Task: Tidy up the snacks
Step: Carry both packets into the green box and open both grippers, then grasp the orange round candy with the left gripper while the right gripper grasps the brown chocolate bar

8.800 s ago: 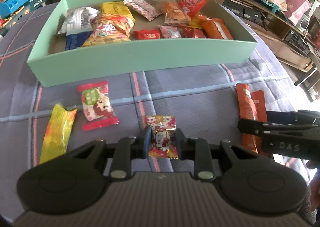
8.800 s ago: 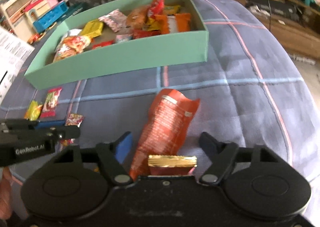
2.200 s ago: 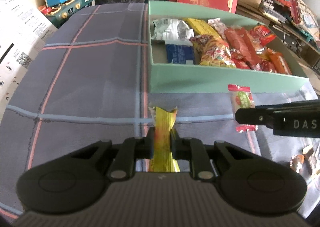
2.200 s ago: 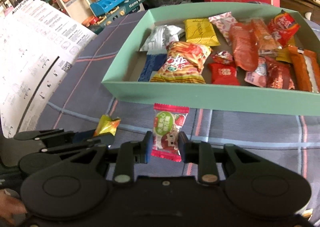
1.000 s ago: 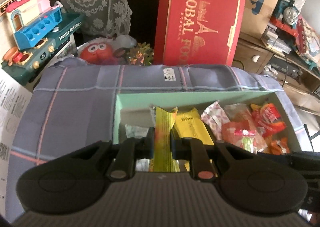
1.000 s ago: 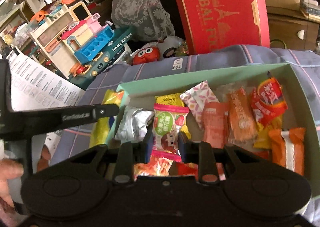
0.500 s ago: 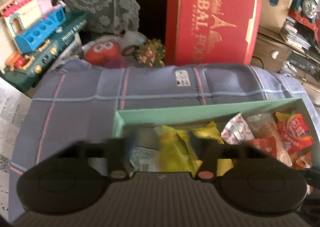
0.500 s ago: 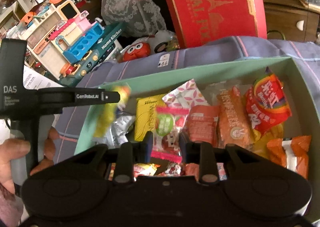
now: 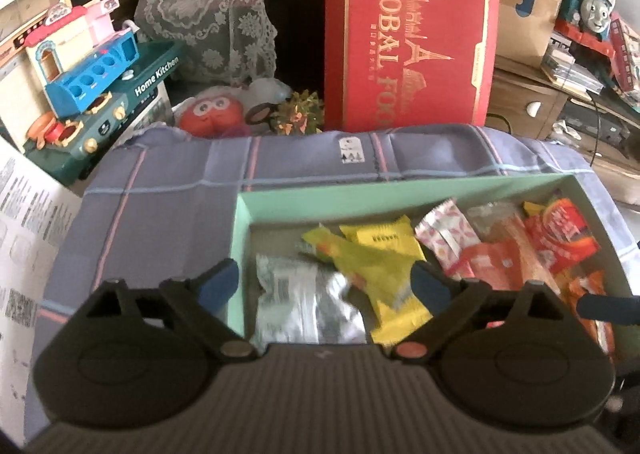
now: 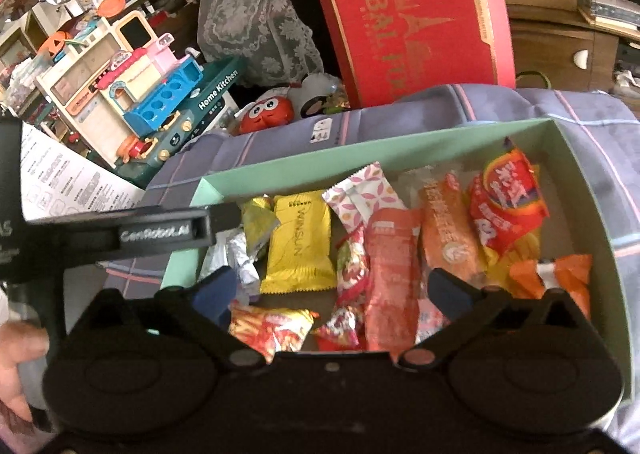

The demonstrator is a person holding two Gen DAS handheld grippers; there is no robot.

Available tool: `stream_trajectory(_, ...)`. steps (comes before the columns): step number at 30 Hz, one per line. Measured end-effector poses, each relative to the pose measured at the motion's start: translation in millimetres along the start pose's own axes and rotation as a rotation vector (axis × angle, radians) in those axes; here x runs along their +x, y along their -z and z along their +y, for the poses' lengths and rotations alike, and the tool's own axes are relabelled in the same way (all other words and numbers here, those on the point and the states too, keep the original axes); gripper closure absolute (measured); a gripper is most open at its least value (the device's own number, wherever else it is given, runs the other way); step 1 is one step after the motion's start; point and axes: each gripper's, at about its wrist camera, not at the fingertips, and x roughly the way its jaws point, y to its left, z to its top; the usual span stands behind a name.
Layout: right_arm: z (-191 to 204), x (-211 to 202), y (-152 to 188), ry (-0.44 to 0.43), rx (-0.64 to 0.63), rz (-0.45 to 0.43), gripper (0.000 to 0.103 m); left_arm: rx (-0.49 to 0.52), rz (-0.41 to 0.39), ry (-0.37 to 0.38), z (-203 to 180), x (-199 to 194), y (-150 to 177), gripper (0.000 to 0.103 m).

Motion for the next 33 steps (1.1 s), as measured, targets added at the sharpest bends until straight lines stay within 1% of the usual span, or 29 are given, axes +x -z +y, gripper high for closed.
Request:
stream_trajectory(7,-6.3,-35.5,23.5,0.033,-0.005,-0.010,0.000,-0.007,-0.003,0.041,-11.9,-41.8,40.8,0.003)
stream_trajectory(13,-17.4,-66.9,49.6,0.055,0.030,-0.022,0.000,0.011,0.005,0.079,-30.2,-73.8,79.1,0.002)
stream_trajectory(20,-26.8,-103.9,77.6,0.060,0.045,-0.055,0.000,0.033,-0.011,0.108,-49.3,-106.3,107.9,0.000)
stream_trajectory(25,-39.3,-120.5,99.2,0.066,0.061,-0.055,0.000,0.060,-0.006,0.128,-64.9,-116.8,124.1,0.000)
stream_trajectory(33,-69.5,-131.9,135.0,0.087,0.113,-0.027,0.000,0.110,0.049,0.150,-89.4,-113.0,159.1,0.000)
